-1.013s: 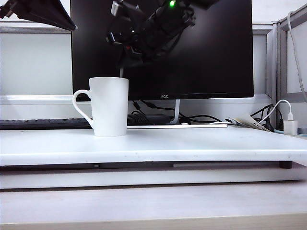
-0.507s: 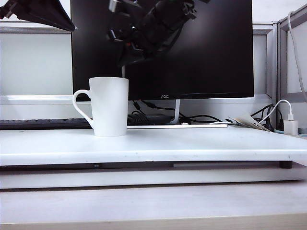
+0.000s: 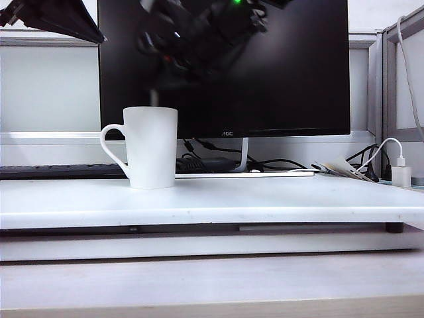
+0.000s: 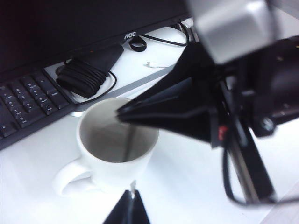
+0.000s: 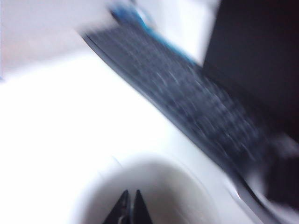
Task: Pick up a spoon and stir the liquid in the cup.
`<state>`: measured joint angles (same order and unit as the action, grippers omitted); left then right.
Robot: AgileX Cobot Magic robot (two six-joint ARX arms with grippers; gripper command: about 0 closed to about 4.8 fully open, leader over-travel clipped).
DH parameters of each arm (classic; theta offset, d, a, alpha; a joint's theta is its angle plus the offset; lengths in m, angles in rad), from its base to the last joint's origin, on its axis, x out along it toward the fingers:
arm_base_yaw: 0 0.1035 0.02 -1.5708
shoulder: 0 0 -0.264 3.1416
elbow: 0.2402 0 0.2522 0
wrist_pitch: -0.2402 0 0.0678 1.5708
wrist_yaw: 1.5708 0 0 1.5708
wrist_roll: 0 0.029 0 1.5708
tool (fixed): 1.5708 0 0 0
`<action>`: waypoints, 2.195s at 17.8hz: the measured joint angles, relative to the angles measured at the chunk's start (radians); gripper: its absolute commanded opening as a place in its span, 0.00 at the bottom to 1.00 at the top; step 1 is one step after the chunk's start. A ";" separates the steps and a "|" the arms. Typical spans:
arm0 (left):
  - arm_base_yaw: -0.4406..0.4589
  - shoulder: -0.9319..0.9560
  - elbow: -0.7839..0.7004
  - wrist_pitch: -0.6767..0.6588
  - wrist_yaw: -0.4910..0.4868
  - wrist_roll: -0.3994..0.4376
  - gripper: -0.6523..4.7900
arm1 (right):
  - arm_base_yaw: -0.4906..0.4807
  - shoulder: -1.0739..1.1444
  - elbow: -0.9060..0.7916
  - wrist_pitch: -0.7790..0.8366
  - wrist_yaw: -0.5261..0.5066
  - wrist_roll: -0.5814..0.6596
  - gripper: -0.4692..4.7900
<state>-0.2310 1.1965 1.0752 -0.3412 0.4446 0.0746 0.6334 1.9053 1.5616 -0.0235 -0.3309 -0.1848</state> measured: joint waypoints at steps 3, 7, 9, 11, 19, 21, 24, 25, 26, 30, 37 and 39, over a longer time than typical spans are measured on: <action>0.000 0.000 0.000 0.000 0.000 0.000 0.11 | -0.020 0.007 0.000 0.071 0.094 -0.005 0.08; 0.000 0.000 0.000 0.000 0.000 0.000 0.11 | 0.013 0.037 -0.001 0.159 0.003 0.027 0.08; 0.000 0.000 0.000 0.000 0.000 0.000 0.11 | 0.016 0.023 -0.001 0.103 -0.013 0.027 0.08; 0.000 0.000 0.000 0.000 0.000 0.000 0.11 | 0.004 0.000 -0.001 0.007 -0.011 0.017 0.08; 0.000 0.000 0.000 -0.001 0.000 0.000 0.11 | 0.005 0.037 0.000 0.159 -0.005 0.027 0.08; 0.000 0.000 0.000 0.000 0.000 0.000 0.11 | 0.013 0.025 0.000 0.108 -0.051 0.035 0.08; 0.000 0.000 0.000 0.002 0.000 0.000 0.11 | -0.009 -0.005 0.000 -0.022 -0.013 0.011 0.08; 0.000 0.000 0.000 0.003 0.000 0.000 0.11 | -0.010 -0.005 0.000 -0.028 0.011 -0.008 0.08; 0.000 0.000 0.000 0.003 0.000 0.000 0.11 | -0.018 -0.005 0.000 -0.025 0.036 -0.034 0.08; 0.000 0.000 0.000 0.004 0.000 0.000 0.11 | -0.001 0.033 0.000 0.151 0.021 -0.024 0.08; 0.000 0.000 0.000 0.007 0.000 0.000 0.11 | 0.000 0.006 0.000 -0.045 -0.007 0.000 0.08; 0.000 0.000 0.000 0.007 0.000 0.000 0.11 | -0.014 0.008 0.000 -0.031 0.067 -0.001 0.08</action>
<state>-0.2306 1.1965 1.0752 -0.3344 0.4450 0.0742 0.6193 1.9137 1.5612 -0.0544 -0.2642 -0.1856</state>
